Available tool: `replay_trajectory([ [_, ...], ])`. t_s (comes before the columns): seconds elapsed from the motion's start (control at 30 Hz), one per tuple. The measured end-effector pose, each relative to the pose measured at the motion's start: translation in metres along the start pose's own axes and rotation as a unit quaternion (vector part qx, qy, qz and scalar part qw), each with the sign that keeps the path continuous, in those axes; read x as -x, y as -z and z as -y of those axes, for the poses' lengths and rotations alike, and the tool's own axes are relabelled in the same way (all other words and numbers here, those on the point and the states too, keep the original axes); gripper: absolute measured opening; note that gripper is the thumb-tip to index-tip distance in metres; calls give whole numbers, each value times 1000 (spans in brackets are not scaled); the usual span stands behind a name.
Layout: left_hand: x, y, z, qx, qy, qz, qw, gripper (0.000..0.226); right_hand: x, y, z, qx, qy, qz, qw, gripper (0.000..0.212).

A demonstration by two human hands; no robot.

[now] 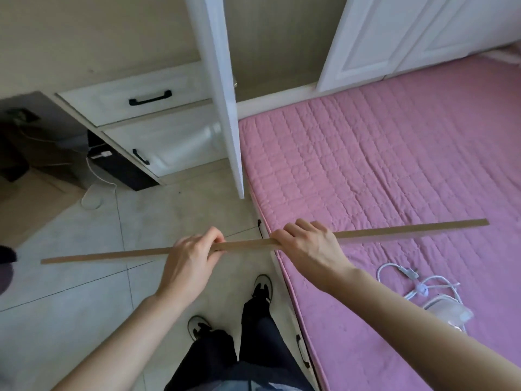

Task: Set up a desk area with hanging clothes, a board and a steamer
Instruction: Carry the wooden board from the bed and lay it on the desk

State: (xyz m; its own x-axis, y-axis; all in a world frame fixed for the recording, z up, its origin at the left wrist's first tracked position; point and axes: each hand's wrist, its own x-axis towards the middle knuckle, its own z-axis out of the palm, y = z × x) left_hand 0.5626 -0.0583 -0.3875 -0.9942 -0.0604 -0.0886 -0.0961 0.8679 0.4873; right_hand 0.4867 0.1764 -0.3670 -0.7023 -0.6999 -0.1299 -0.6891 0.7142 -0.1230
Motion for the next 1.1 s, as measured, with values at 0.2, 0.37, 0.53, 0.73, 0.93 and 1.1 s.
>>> replay_trajectory([
  [0.2, 67, 57, 31, -27, 6, -32, 999, 23, 7, 24, 80, -30, 17, -58, 998, 17],
  [0.37, 126, 99, 74, -32, 21, -43, 998, 24, 4, 37, 154, -66, 41, -84, 993, 7],
  [0.53, 183, 135, 118, -9, 72, -54, 996, 26, -3, 51, 228, -73, 68, -65, 993, 11],
  [0.73, 248, 166, 167, 1, 131, -96, 987, 25, -16, 64, 309, -81, 108, -29, 990, 14],
  [0.93, 286, 198, 200, -5, 159, -155, 975, 22, -41, 75, 362, -90, 132, -2, 987, 17],
  [1.1, 300, 223, 234, 14, 197, -197, 960, 23, -70, 83, 401, -114, 150, 5, 982, 18],
])
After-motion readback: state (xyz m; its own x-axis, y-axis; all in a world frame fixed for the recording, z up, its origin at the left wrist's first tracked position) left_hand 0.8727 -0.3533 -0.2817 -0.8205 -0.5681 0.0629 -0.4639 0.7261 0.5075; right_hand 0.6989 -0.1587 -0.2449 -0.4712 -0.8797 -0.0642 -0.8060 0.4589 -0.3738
